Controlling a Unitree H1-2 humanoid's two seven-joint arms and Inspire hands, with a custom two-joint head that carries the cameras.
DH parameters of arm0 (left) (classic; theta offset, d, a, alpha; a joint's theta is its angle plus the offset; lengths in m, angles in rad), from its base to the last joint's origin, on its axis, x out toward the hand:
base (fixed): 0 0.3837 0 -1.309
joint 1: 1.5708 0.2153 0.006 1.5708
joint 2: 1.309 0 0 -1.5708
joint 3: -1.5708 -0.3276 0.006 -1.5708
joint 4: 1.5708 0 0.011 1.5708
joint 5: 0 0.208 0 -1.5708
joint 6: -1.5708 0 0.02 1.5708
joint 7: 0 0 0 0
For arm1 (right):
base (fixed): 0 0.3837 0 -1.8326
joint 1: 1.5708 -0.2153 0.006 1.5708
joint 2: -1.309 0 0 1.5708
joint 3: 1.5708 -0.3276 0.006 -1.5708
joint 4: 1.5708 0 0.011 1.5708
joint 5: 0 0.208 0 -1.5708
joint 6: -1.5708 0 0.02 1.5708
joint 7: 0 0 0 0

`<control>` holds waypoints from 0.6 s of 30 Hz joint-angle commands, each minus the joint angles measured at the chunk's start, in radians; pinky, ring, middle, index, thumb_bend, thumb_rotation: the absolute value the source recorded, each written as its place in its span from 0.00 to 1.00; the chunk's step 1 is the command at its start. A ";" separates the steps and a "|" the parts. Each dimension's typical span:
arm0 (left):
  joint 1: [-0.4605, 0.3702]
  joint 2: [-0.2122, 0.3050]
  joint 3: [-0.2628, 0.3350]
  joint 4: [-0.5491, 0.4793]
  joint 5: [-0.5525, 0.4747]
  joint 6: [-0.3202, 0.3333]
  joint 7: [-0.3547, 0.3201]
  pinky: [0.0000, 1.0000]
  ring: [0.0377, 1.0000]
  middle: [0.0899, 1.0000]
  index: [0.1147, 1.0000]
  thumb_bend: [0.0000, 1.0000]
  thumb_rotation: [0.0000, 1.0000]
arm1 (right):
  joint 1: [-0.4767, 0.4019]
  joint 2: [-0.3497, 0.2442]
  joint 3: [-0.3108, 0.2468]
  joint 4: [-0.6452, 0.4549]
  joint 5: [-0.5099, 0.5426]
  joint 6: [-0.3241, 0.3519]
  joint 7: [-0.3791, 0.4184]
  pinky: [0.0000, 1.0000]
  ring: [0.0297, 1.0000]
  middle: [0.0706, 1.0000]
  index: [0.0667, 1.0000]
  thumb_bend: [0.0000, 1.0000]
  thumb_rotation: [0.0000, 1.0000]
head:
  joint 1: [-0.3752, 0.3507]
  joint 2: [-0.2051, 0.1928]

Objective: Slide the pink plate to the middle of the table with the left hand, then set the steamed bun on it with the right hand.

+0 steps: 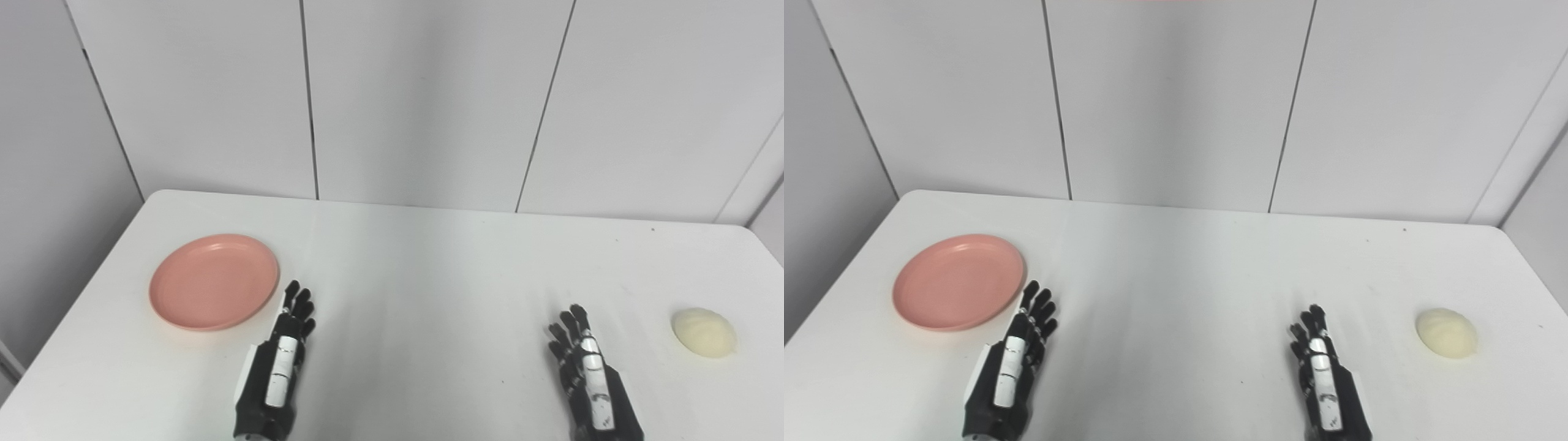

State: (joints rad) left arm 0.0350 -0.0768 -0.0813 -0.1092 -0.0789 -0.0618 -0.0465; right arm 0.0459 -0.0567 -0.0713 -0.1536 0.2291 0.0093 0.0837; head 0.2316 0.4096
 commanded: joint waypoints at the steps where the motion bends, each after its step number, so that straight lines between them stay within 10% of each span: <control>1: -0.022 -0.009 -0.004 -0.002 0.015 -0.040 0.005 1.00 1.00 1.00 1.00 0.80 0.91 | -0.008 -0.009 -0.006 0.008 0.005 -0.041 0.013 1.00 0.97 1.00 1.00 0.74 0.92 | 0.001 0.000; 18: -0.133 -0.017 0.091 -0.120 -0.054 -0.005 0.057 0.94 0.94 0.94 0.96 0.90 0.88 | 0.013 0.006 -0.003 -0.025 0.004 -0.030 0.011 1.00 0.97 0.99 0.99 0.73 0.91 | -0.006 0.016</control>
State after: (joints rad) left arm -0.0318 -0.0988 -0.0007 -0.1844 -0.1250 -0.0614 -0.0036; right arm 0.0528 -0.0590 -0.0732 -0.1588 0.2290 0.0067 0.0926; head 0.2255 0.4249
